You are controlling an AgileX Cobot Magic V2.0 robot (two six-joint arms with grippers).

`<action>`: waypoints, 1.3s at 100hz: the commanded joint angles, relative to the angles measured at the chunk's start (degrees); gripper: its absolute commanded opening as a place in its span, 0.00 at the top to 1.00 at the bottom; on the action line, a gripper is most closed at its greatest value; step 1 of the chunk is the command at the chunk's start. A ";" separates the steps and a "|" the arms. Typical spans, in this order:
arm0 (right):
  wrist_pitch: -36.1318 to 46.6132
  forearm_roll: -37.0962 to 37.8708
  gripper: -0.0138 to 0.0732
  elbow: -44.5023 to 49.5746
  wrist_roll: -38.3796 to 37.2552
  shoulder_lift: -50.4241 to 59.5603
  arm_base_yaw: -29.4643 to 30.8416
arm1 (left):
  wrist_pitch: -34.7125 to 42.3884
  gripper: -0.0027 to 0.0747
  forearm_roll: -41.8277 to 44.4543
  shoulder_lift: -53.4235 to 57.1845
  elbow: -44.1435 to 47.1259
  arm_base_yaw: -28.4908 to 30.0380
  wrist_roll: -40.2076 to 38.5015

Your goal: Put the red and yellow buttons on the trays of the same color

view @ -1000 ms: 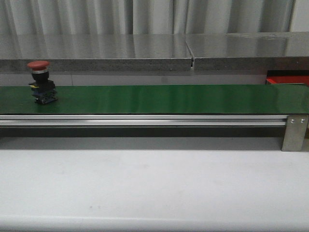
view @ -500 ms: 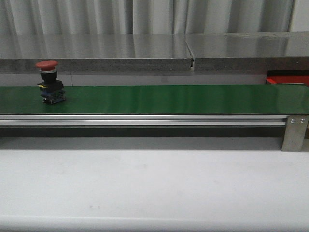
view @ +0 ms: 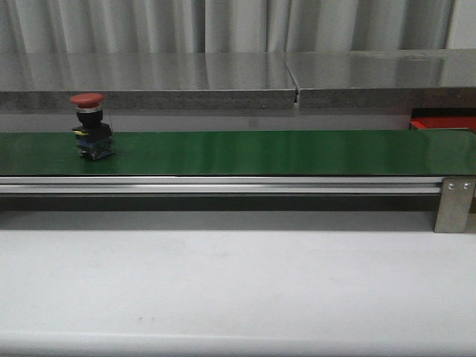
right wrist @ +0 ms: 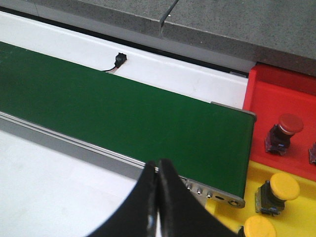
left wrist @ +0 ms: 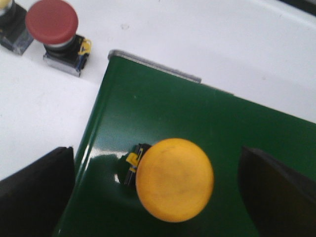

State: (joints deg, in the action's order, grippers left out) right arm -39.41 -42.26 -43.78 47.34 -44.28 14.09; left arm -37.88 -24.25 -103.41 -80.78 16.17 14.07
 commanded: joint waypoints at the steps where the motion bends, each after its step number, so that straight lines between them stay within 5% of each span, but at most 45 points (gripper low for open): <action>1: 2.42 -1.38 0.97 -1.51 0.38 0.53 -0.02 | 3.68 0.14 -2.24 6.33 -1.48 -0.90 1.67; 38: 2.42 -1.38 0.97 -1.51 0.38 0.53 -0.02 | 4.86 0.14 -1.74 19.55 2.41 -7.92 6.09; 100: 2.42 -1.38 0.97 -1.51 0.38 0.53 -0.02 | 15.78 0.15 -4.77 57.24 38.82 -8.20 6.33; 114: 2.42 -1.38 0.97 -1.51 0.38 0.53 -0.02 | 14.97 0.37 -5.69 63.33 42.81 -8.32 6.33; 130: 2.42 -1.38 0.97 -1.51 0.38 0.53 -0.02 | 12.00 0.85 -6.63 67.10 45.91 -8.32 6.33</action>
State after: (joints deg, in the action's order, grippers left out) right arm -39.41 -42.26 -43.78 47.34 -44.28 14.09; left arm -27.68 -28.88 -37.72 -34.57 8.28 20.47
